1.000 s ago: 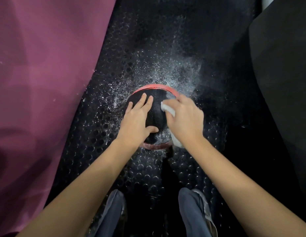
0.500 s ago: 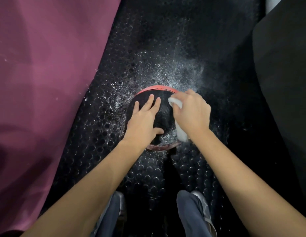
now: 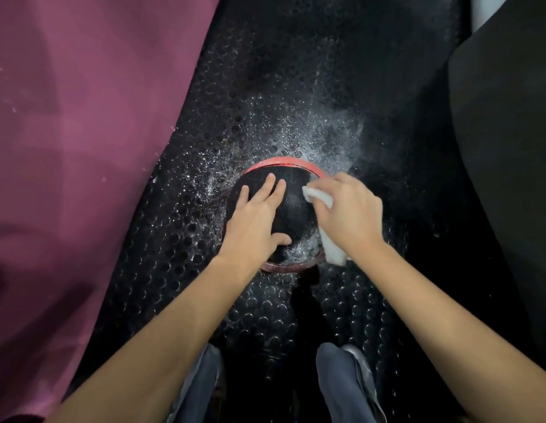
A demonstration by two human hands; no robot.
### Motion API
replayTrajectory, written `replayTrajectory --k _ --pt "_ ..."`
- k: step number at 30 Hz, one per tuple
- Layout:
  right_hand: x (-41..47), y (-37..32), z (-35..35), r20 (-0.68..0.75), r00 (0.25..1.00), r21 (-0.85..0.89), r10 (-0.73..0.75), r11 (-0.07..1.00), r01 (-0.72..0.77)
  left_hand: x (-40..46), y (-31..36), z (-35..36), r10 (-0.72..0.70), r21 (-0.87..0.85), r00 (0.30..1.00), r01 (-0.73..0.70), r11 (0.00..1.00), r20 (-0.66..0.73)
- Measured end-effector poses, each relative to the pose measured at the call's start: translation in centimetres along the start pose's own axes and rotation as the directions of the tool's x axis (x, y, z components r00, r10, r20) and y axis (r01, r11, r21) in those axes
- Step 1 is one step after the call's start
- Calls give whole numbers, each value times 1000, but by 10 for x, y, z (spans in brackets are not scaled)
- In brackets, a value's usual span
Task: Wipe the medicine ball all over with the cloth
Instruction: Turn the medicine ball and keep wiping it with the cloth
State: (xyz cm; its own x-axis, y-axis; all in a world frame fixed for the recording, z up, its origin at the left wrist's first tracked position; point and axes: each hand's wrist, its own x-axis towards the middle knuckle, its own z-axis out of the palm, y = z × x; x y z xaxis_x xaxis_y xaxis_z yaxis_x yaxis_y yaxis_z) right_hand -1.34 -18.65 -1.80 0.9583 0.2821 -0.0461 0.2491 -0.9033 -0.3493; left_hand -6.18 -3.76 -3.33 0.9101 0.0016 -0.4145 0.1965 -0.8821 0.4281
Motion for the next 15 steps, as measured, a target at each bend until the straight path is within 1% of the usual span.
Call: replayTrajectory --k 2,4,9,15 --pt "9 6 -2 19 997 27 77 997 -77 1 2 0 13 22 1000 -13 1000 15" --pt "17 6 0 51 993 22 109 994 -110 5 2 -2 24 27 1000 -25 999 18" --pt "23 3 -1 86 987 12 135 991 -137 11 5 -17 -21 7 997 20 1000 79" --pt "30 0 -8 136 980 -42 146 989 -141 17 11 -23 -20 3 994 20 1000 109"
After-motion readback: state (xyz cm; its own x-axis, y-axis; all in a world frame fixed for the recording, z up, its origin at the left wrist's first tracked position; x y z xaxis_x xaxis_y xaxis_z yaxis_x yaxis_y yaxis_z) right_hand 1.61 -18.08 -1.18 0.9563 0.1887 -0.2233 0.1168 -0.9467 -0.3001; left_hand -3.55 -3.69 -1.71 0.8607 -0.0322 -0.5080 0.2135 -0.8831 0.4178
